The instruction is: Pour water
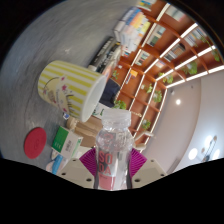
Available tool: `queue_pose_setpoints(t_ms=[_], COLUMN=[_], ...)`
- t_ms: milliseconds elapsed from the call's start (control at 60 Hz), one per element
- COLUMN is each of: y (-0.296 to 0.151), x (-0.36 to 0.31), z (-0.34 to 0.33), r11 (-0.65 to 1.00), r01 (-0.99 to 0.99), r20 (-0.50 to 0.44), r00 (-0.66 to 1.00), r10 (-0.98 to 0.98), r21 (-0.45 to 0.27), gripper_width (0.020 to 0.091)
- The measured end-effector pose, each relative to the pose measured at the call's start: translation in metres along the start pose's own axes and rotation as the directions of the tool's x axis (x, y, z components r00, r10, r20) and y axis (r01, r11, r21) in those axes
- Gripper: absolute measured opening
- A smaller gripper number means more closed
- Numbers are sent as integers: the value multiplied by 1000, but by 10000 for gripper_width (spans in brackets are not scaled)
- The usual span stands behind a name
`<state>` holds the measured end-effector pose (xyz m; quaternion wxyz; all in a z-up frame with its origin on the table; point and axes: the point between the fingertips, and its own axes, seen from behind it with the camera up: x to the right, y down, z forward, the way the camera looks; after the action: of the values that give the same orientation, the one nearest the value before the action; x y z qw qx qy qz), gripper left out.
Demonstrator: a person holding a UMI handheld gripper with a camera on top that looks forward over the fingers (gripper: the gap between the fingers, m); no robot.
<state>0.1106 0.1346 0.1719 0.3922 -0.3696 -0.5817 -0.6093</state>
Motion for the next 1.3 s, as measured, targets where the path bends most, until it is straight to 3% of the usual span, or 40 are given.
queue_pose_setpoints(t_ms=[117, 267, 417, 533, 667, 750, 783, 933, 1117, 1233, 1300], y=[13, 5, 1, 4, 12, 5, 6, 5, 7, 21, 30], x=[-9, -22, -41, -55, -71, -87, -82, -83, -84, -79, -72], z=[-13, -27, -23, -12, -3, -4, -4, -6, -5, -19, -35], r11=[901, 415, -144, -367, -397, -373, -375, -336, -297, -279, -288], r01=[-433, -906, -970, -902, -896, -902, -910, -928, -937, -941, -941], r20=[83, 231, 302, 284, 255, 260, 261, 250, 216, 166, 144], r00=[898, 389, -199, -422, -438, -422, -411, -368, -333, -311, -314], r10=[433, 892, 932, 861, 862, 868, 873, 896, 918, 936, 938], r21=[-14, -76, -195, -228, -199, -218, -179, -160, -182, -191, -176], gripper_width=[410, 411, 410, 410, 409, 411, 410, 413, 568, 856, 854])
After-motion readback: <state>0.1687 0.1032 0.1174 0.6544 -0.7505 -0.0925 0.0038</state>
